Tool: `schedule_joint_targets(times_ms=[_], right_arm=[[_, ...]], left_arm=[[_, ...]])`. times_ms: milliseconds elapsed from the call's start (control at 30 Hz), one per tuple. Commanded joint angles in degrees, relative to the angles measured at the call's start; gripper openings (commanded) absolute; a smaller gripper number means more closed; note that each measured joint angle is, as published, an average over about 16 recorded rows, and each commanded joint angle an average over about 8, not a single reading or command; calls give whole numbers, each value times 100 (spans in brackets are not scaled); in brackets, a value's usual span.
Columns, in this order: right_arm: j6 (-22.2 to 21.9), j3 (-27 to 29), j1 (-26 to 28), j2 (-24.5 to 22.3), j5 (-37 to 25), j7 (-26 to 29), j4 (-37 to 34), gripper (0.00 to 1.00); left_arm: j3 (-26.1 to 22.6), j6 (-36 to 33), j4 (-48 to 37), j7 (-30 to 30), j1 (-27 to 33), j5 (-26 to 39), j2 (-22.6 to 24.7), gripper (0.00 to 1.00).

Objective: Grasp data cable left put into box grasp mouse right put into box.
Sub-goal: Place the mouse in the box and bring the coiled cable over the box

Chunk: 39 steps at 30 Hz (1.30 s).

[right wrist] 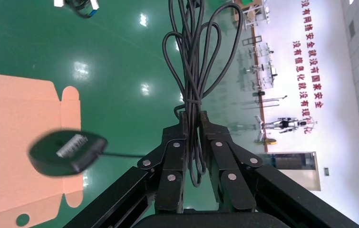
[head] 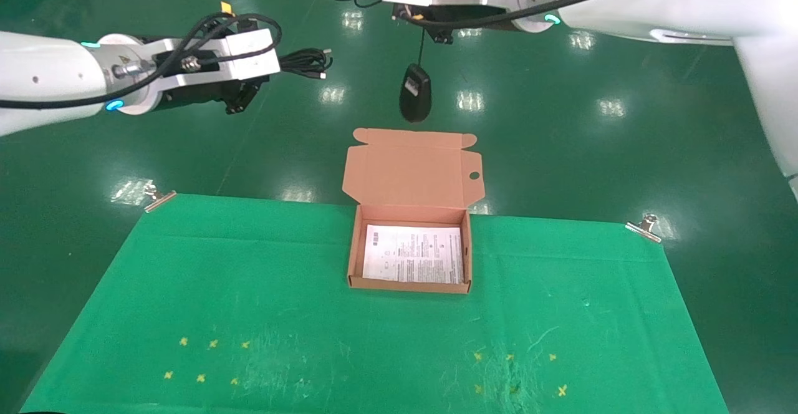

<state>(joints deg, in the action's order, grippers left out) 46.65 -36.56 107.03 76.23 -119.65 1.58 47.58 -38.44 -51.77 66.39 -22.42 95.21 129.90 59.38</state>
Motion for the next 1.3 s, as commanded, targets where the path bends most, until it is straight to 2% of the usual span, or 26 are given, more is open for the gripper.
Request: schedule_joint_targets(times_ms=[33, 333, 600, 833, 1300], right_arm=[[-21, -11, 27, 25, 62, -69, -59, 0], [-93, -167, -184, 15, 110, -86, -84, 0], [-33, -434, -454, 102, 303, -22, -108, 0], [-155, -864, -673, 141, 459, 74, -39, 0], [-496, -1888, -943, 191, 1032, 496, -149, 0]], left_arm=[[2, 18, 4, -25, 24, 48, 13, 0], [-48, -206, 113, -183, -181, 189, -197, 0], [-106, -337, 320, -570, -365, 769, -332, 0], [-117, -463, 571, -865, -470, 1083, -369, 0], [-113, -518, 687, -980, -507, 1176, -376, 0]])
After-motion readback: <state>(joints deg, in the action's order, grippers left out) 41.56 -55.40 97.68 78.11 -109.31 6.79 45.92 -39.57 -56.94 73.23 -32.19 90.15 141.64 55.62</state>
